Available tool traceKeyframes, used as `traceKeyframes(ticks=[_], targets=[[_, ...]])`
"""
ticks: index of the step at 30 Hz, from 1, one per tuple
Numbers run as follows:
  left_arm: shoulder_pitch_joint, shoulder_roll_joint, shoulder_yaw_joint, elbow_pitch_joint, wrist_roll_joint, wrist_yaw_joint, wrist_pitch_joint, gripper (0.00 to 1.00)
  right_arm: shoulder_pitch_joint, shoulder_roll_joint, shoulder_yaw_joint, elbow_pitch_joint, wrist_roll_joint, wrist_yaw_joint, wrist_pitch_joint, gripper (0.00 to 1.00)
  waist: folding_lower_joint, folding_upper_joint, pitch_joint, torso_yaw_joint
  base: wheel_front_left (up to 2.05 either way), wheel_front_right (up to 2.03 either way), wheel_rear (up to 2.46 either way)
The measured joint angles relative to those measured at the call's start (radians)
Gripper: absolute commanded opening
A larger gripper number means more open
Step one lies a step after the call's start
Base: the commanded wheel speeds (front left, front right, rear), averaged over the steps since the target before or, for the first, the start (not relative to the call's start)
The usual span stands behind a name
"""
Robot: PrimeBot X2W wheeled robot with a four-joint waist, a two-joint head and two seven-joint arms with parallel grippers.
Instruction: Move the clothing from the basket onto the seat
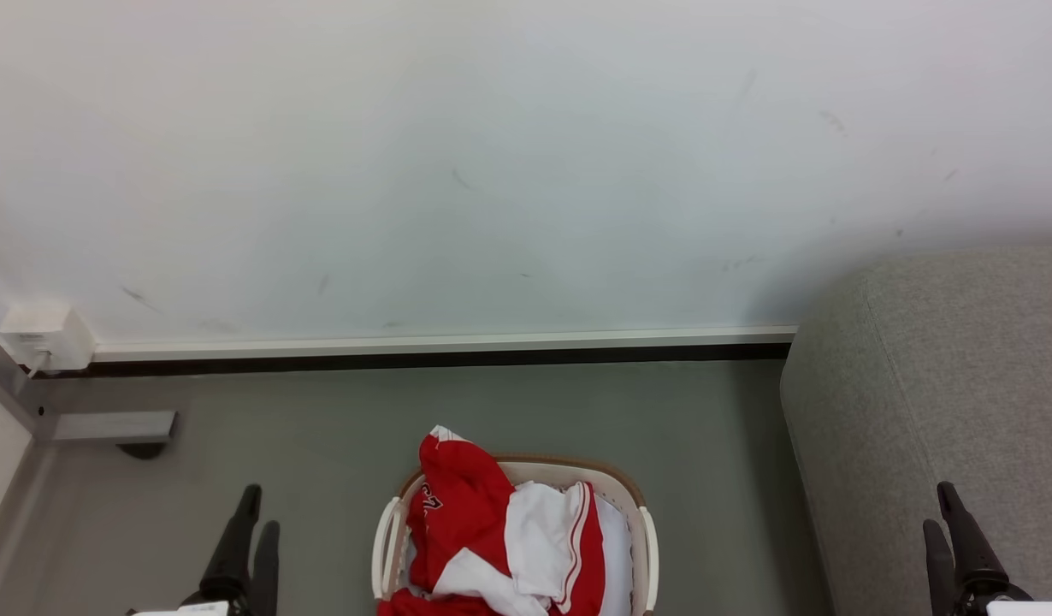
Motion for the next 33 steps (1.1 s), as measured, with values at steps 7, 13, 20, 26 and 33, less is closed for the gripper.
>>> traceKeyframes(ticks=[7, 13, 20, 26, 33], targets=[[0.0, 0.0, -0.013, 0.0, 0.022, 0.0, -0.028, 1.0, -0.002, 0.0, 0.015, 0.006, -0.038, 0.0, -0.028, 1.0, 0.0, 0.0, 0.0, 0.001, 0.0, 0.0, 0.0], [0.0, 0.001, -0.015, 0.002, 0.079, 0.001, -0.06, 1.0, -0.002, -0.001, 0.025, 0.007, -0.117, 0.0, -0.058, 1.0, 0.0001, 0.0, 0.001, 0.003, 0.0, 0.0, 0.0], [0.0, 0.001, -0.028, -0.008, 0.171, 0.009, -0.087, 1.0, -0.003, -0.002, 0.03, -0.009, -0.25, 0.0, -0.086, 1.0, 0.0, 0.0, 0.001, 0.004, 0.0, 0.0, 0.0], [0.0, 0.002, -0.045, -0.023, 0.279, 0.031, -0.113, 1.0, -0.003, -0.003, 0.045, -0.034, -0.397, 0.0, -0.113, 1.0, 0.0, 0.0, 0.003, 0.006, 0.0, 0.0, 0.0], [0.008, 0.002, -0.069, -0.049, 0.414, 0.058, -0.139, 1.0, -0.003, -0.003, 0.062, -0.042, -0.555, 0.0, -0.138, 1.0, 0.0, 0.0, 0.004, 0.008, 0.0, 0.0, 0.0]])
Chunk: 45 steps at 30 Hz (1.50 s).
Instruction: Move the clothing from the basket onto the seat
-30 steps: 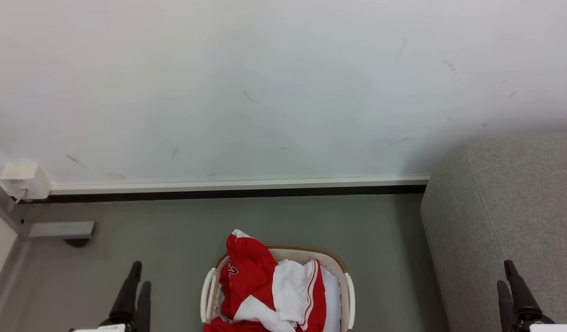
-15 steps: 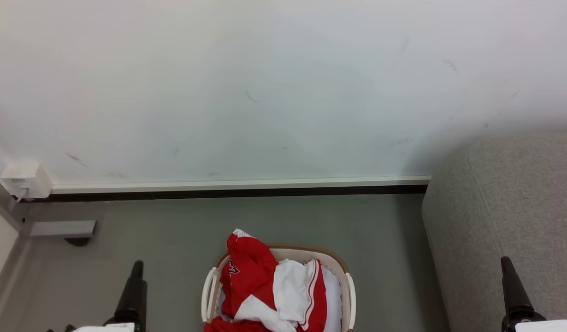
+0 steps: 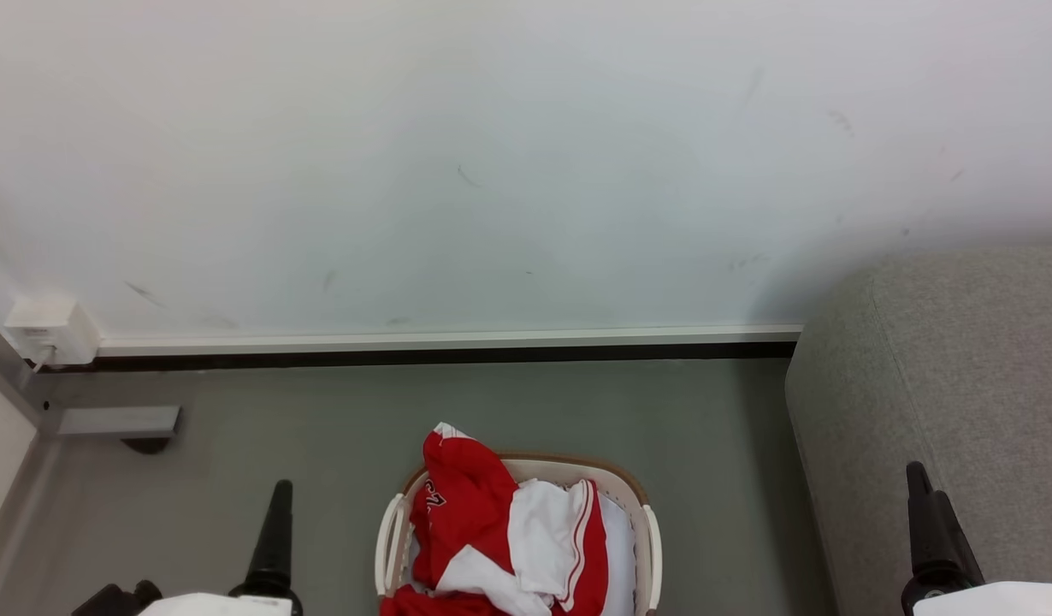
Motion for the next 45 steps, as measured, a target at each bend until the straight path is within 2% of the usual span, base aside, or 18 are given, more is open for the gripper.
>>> traceKeyframes(ticks=[10, 21, 45], targets=[[0.011, 0.002, -0.031, -0.02, 0.168, 0.021, -0.036, 1.0, 0.0, -0.001, 0.019, -0.009, -0.166, 0.0, -0.036, 1.0, 0.0, 0.0, 0.001, 0.002, 0.0, 0.0, 0.0], [0.018, 0.005, -0.052, -0.034, 0.3, 0.04, -0.064, 1.0, 0.0, -0.003, 0.041, -0.009, -0.322, 0.0, -0.068, 1.0, 0.0, 0.0, 0.003, 0.004, 0.0, 0.0, 0.0], [0.026, 0.008, -0.081, -0.044, 0.611, 0.071, -0.132, 1.0, -0.003, -0.007, 0.068, -0.011, -0.585, 0.0, -0.133, 1.0, 0.0001, 0.0, 0.008, 0.009, 0.0, 0.0, 0.0]])
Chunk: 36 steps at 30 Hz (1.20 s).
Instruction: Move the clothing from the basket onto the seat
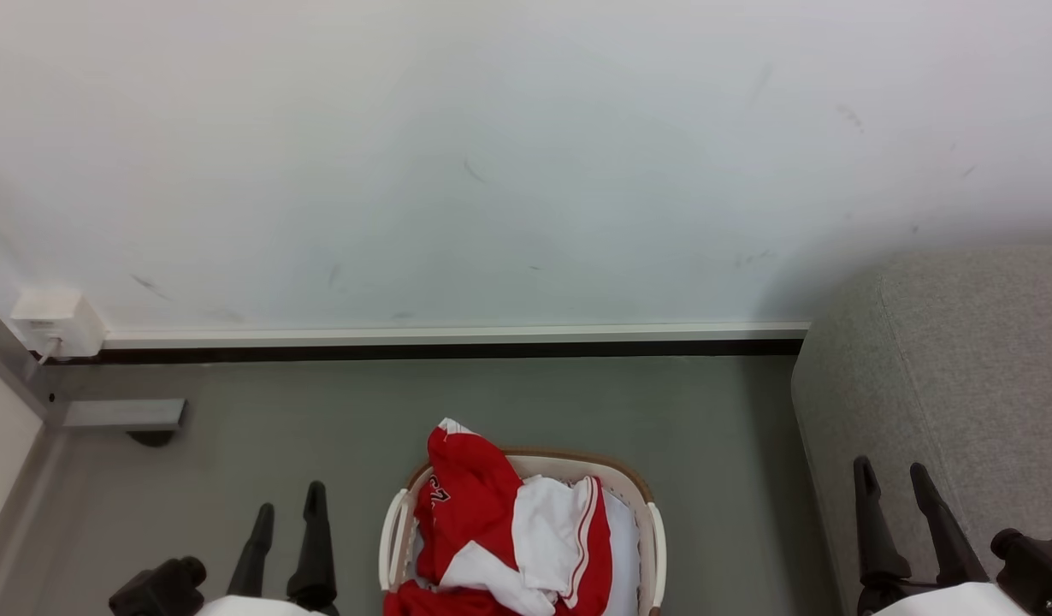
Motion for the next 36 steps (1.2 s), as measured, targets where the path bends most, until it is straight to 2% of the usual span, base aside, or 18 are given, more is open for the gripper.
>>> traceKeyframes(ticks=[19, 36], targets=[[0.016, 0.002, 0.01, -0.018, 0.194, 0.004, -0.043, 1.0, 0.0, -0.003, -0.033, 0.019, -0.172, 0.0, -0.044, 1.0, 0.0, 0.0, 0.003, 0.002, 0.0, 0.0, 0.0], [0.037, 0.004, 0.025, -0.013, 0.323, 0.007, -0.074, 1.0, 0.001, -0.005, -0.055, 0.052, -0.267, 0.0, -0.074, 1.0, 0.0, 0.0, 0.001, 0.004, 0.0, 0.0, 0.0]])
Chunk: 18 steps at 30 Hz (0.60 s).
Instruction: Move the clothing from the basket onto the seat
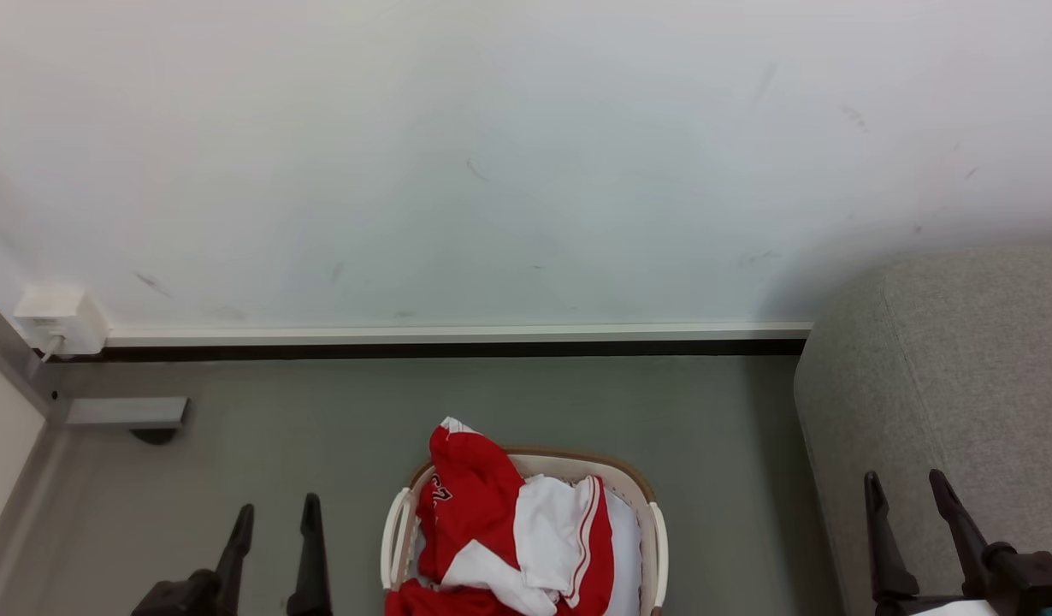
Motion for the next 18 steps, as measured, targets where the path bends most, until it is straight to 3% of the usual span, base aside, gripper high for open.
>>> traceKeyframes(ticks=[18], targets=[[0.01, 0.001, -0.005, -0.001, 0.076, 0.006, -0.021, 1.0, 0.003, -0.002, 0.002, 0.038, -0.044, 0.0, -0.02, 1.0, 0.0, 0.0, 0.005, 0.002, 0.0, 0.0, 0.0]])
